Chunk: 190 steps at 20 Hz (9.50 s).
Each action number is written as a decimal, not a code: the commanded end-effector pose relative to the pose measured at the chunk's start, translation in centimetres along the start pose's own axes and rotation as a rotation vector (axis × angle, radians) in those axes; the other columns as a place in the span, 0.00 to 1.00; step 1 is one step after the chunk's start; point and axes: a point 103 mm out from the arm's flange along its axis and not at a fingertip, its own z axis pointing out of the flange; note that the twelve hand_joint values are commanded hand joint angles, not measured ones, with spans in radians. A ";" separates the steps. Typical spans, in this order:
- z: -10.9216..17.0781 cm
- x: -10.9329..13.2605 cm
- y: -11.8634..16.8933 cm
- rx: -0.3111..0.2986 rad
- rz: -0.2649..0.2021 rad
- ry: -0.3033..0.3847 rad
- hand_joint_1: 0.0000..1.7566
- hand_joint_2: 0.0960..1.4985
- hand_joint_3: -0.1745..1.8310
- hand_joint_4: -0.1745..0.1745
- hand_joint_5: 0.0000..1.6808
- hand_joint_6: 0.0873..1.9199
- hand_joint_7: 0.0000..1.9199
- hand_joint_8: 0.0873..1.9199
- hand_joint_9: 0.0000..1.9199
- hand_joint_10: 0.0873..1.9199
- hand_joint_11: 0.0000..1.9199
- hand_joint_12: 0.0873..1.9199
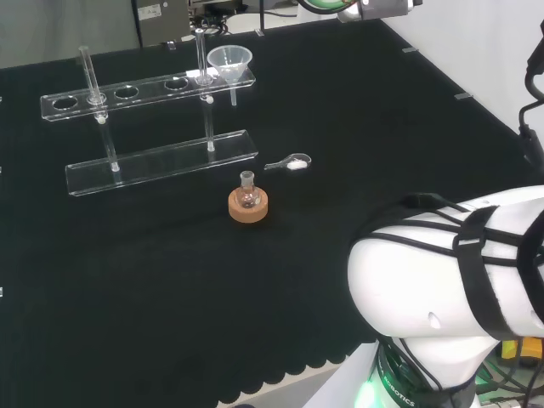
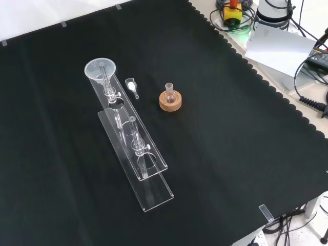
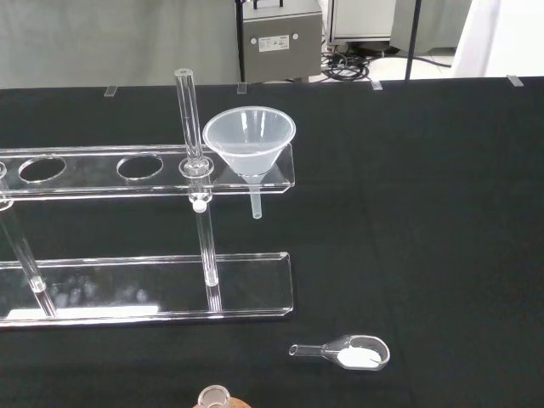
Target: Pick up the funnel from the transparent funnel stand.
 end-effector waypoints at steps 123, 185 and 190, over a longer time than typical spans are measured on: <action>18.2 3.8 28.8 0.469 -0.244 -0.209 0.45 0.37 0.43 0.55 0.13 0.00 0.00 0.29 0.11 0.39 0.13 0.76; 12.3 3.8 27.0 0.225 -0.198 -0.387 0.53 0.44 0.47 0.40 0.33 0.24 0.27 0.29 0.48 0.19 0.27 0.66; 10.4 4.1 24.1 0.202 -0.193 -0.396 0.53 0.44 0.48 0.40 0.31 0.24 0.27 0.29 0.50 0.20 0.27 0.66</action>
